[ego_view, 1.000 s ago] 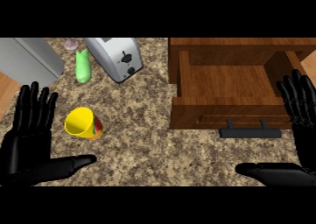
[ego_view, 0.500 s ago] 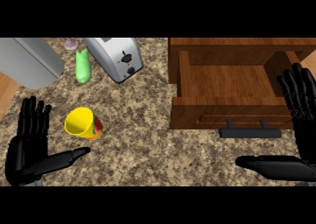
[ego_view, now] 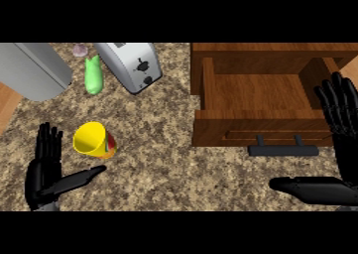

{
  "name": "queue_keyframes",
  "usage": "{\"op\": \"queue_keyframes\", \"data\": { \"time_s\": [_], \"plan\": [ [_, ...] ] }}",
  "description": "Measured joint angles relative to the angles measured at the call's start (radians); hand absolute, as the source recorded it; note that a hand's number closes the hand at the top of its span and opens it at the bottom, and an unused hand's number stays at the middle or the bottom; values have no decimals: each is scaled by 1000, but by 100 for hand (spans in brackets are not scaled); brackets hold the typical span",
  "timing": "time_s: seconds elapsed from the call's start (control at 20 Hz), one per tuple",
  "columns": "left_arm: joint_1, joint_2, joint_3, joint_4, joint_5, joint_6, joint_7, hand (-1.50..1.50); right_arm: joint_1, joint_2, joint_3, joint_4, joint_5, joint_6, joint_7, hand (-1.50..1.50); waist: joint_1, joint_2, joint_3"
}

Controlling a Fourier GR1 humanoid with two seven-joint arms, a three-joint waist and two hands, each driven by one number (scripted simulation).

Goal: Pick up the cup, place it into the drawer and close the drawer

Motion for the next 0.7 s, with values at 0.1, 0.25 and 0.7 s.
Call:
{"op": "queue_keyframes", "data": {
  "time_s": [0.1, 0.25, 0.7],
  "plan": [
    [-29, 16, 29, 100, 9, -18, -58, -150, -5, 0, 1, -4, 2, 1, 9, -150, -1, 0, 0],
    [-59, 34, 61, 217, 31, -51, -134, -150, 4, -10, -24, 3, -21, 24, -10, -150, -1, 0, 0],
    [-197, 91, 132, 612, 59, -126, -387, -150, -5, -2, -25, 25, -12, 36, -19, -150, -3, 1, 0]
  ]
}}
